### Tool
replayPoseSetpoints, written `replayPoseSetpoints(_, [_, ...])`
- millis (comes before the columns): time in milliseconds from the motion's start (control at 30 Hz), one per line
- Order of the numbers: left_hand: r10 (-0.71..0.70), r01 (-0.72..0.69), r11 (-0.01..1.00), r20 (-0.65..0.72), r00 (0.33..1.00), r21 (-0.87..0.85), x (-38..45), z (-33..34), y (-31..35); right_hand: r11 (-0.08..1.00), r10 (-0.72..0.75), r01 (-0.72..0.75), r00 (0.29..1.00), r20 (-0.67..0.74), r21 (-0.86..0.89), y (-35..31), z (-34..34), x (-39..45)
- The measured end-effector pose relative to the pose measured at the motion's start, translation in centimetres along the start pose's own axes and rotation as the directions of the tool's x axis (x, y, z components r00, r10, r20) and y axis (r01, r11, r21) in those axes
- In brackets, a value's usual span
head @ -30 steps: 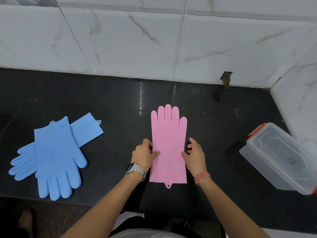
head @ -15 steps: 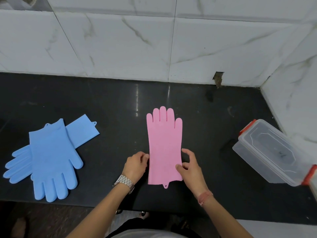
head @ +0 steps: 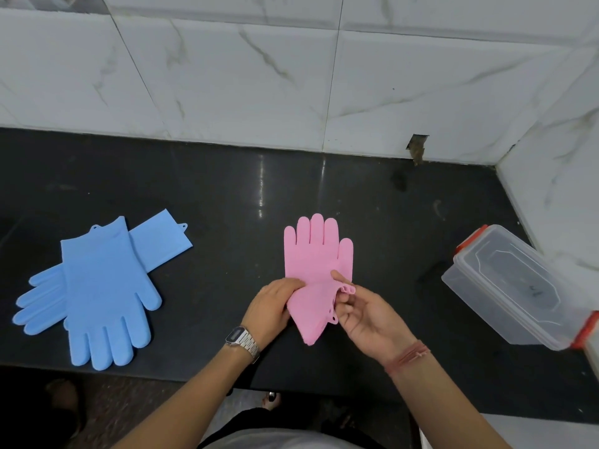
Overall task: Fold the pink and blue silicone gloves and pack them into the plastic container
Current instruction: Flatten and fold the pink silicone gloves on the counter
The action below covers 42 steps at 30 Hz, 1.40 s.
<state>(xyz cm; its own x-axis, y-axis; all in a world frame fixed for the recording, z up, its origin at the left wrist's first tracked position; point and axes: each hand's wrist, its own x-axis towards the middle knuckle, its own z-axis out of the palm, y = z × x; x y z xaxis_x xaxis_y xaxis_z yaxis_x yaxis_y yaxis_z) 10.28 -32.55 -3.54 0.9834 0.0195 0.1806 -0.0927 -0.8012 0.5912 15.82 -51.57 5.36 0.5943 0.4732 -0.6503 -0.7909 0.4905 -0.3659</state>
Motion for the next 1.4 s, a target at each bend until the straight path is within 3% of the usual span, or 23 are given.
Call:
replayPoseSetpoints(67, [-0.042, 0.042, 0.998, -0.012, 0.999, -0.046, 0.6, -0.1, 0.0, 0.972, -0.083, 0.08, 0.997, -0.004, -0.222, -0.4, -0.6, 0.3])
replayPoseSetpoints(100, [-0.06, 0.06, 0.997, 0.0, 0.998, -0.05, 0.9, -0.3, 0.0, 0.894, -0.157, 0.143, 0.988, 0.001, -0.424, -0.6, -1.0, 0.5])
replayPoseSetpoints(133, [-0.071, 0.071, 0.996, 0.015, 0.997, -0.051, 1.2, -0.4, -0.1, 0.735, -0.253, 0.206, 0.967, 0.02, -0.646, -0.6, -1.6, 0.8])
replayPoseSetpoints(167, [-0.073, 0.074, 0.996, 0.03, 0.997, -0.052, 1.4, -0.5, -0.3, 0.508, -0.36, 0.254, 0.931, 0.065, -0.823, -0.7, -2.3, 1.0])
replayPoseSetpoints(200, [-0.073, 0.075, 0.996, 0.047, 0.996, -0.05, 1.6, -0.5, -0.4, 0.283, -0.446, 0.29, 0.884, 0.143, -0.914, -0.6, -3.1, 1.4])
replayPoseSetpoints(233, [-0.073, 0.076, 0.996, 0.064, 0.995, -0.045, 1.7, -0.5, -0.4, 0.123, -0.499, 0.326, 0.837, 0.225, -0.937, -0.5, -3.9, 1.8])
replayPoseSetpoints(267, [-0.077, 0.08, 0.996, 0.08, 0.994, -0.039, 1.8, -0.6, -0.5, 0.044, -0.527, 0.353, 0.803, 0.278, -0.935, -0.4, -4.6, 2.1])
replayPoseSetpoints(400, [-0.103, 0.11, 0.991, 0.094, 0.99, -0.076, 2.0, -0.7, -0.6, 0.065, -0.503, 0.383, 0.81, 0.301, -0.922, -0.4, -6.6, 3.5])
replayPoseSetpoints(567, [-0.175, 0.187, 0.973, 0.102, 0.979, -0.131, 2.4, -0.8, -0.4, 0.233, -0.385, 0.422, 0.867, 0.316, -0.876, -0.9, -7.2, 4.8])
replayPoseSetpoints(800, [-0.439, 0.447, 0.876, 0.087, 0.894, -0.18, 4.5, -0.2, 0.0, 0.26, -0.555, 0.291, 0.825, 0.104, -0.921, -1.0, -4.5, 8.1])
replayPoseSetpoints(933, [-0.553, 0.557, 0.824, 0.067, 0.831, -0.104, 6.4, 0.0, 0.1, 0.189, -0.622, 0.17, 0.783, 0.016, -0.967, -1.0, -3.2, 9.7])
replayPoseSetpoints(1133, [-0.585, 0.586, 0.811, 0.053, 0.81, -0.003, 7.9, 0.3, -0.1, 0.13, -0.7, 0.078, 0.713, -0.036, -0.988, -1.4, -2.0, 10.6])
replayPoseSetpoints(1267, [-0.545, 0.544, 0.827, -0.034, 0.838, 0.14, 8.1, 0.4, -0.2, -0.013, -0.742, 0.014, 0.67, 0.019, -1.0, -1.6, -2.0, 10.7])
replayPoseSetpoints(1400, [-0.457, 0.481, 0.867, -0.18, 0.871, 0.128, 8.7, 0.1, 0.1, -0.176, -0.768, -0.011, 0.627, 0.13, -0.984, -1.9, -1.1, 10.6])
